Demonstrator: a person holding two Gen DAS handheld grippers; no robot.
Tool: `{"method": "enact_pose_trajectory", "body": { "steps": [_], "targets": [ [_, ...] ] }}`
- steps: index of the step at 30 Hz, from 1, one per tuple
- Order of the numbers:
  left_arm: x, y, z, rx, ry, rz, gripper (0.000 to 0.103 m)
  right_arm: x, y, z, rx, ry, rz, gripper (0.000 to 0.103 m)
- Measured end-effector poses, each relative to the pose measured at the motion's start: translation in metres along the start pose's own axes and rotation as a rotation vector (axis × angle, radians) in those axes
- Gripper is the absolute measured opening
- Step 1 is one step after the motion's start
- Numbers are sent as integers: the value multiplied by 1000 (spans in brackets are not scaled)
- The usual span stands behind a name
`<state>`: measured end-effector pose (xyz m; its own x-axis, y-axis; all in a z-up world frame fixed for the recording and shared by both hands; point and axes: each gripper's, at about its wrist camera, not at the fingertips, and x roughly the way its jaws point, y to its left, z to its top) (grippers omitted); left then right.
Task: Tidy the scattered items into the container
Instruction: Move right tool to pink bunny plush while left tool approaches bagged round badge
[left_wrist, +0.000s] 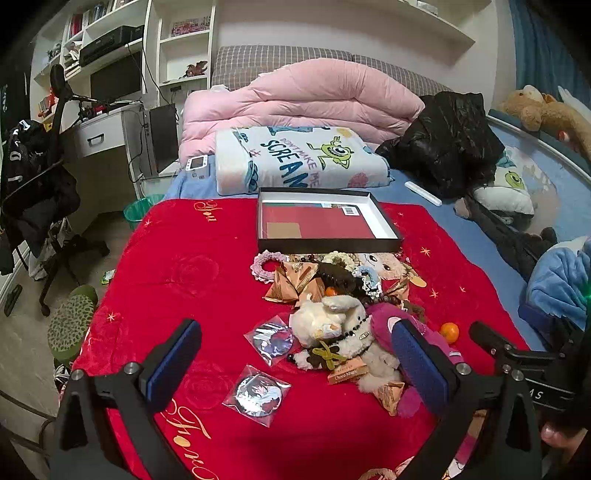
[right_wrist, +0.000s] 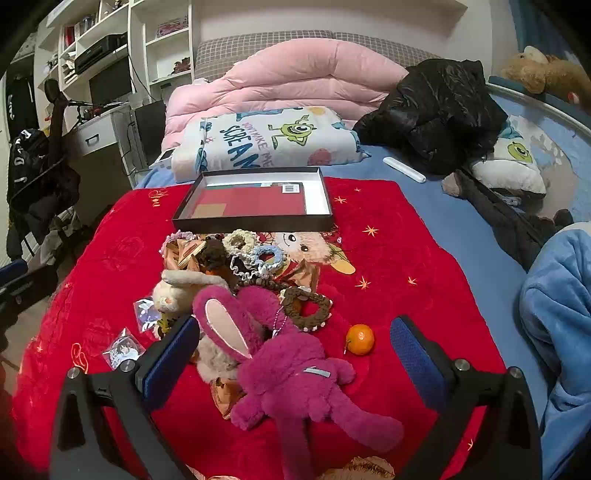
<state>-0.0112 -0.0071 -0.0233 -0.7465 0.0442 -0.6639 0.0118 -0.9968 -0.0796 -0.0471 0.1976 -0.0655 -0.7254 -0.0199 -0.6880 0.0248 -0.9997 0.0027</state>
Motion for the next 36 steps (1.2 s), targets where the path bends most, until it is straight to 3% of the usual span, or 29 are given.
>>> {"method": "enact_pose_trajectory", "body": {
  "steps": [27, 36],
  "targets": [
    [10, -11, -6, 50, 26, 39, 103, 11, 0, -4, -2, 34, 1, 103],
    [39, 13, -9, -6, 88, 75, 103, 22, 1, -8, -8, 63, 3, 103]
  ]
}}
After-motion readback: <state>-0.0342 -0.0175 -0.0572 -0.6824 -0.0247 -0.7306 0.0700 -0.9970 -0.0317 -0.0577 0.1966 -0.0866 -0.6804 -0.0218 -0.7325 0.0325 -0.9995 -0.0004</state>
